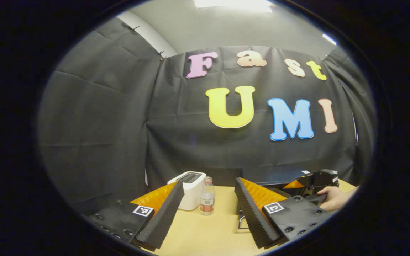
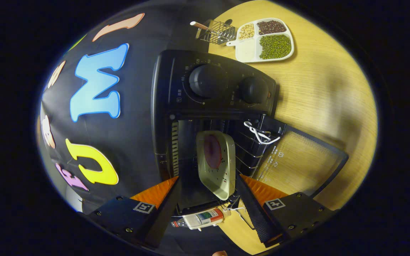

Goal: Open the electric oven with the left hand, put the food in, and close the electric oven.

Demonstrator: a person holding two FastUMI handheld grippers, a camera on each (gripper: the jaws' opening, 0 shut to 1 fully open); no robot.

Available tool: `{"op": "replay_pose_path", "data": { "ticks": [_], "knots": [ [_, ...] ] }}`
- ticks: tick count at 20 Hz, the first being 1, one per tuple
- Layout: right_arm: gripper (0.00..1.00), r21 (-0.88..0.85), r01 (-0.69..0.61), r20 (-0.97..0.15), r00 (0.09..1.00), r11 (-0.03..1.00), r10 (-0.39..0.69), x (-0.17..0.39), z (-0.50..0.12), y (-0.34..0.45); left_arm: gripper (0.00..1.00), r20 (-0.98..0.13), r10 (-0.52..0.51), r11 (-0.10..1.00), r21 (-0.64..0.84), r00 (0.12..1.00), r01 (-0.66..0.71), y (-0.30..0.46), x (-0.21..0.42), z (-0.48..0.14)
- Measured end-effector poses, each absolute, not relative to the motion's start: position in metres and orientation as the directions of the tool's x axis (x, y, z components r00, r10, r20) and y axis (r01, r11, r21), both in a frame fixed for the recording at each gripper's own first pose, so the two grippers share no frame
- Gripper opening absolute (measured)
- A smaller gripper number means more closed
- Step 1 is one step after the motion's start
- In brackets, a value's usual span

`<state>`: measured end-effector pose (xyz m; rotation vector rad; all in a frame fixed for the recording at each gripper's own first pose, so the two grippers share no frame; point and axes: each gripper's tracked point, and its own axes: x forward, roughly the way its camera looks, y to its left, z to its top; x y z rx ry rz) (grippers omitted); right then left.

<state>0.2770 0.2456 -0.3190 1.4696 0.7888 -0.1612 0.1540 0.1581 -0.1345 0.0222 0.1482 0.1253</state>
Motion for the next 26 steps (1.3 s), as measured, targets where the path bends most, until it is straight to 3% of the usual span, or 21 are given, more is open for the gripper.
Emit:
{"op": "replay_pose_path", "data": {
  "ticks": [4, 12, 13, 14, 18, 26],
  "knots": [
    [0.97, 0.844, 0.48, -0.536, 0.755, 0.238, 0.377, 0.26, -0.298, 0.233, 1.0, -0.152, 0.083, 0.997, 0.017, 0.985, -0.081, 0.135, 0.157, -0.141],
    [0.96, 0.78, 0.201, -0.481, 0.799, 0.593, 0.361, 0.226, -0.25, 0.182, 1.0, -0.237, -0.037, 0.999, -0.015, 0.971, 0.034, 0.076, 0.16, -0.177],
    [0.97, 0.758, 0.162, -0.469, 0.808, 0.632, 0.357, 0.221, -0.245, 0.178, 1.0, -0.245, -0.053, 0.999, -0.015, 0.968, 0.051, 0.068, 0.159, -0.18],
    [0.97, 0.736, 0.123, -0.455, 0.818, 0.665, 0.352, 0.216, -0.237, 0.171, 0.91, -0.25, -0.07, 0.998, -0.016, 0.966, 0.068, 0.061, 0.158, -0.182],
    [0.97, 0.623, 0.004, -0.425, 0.841, 0.782, 0.334, 0.185, -0.219, 0.147, 1.0, -0.288, -0.139, 0.99, -0.029, 0.947, 0.136, 0.027, 0.152, -0.198],
    [0.97, 0.336, -0.113, -0.349, 0.907, 0.935, 0.235, 0.143, -0.182, 0.094, 0.97, -0.403, -0.227, 0.973, -0.062, 0.887, 0.221, -0.019, 0.146, -0.261]
  ]
}}
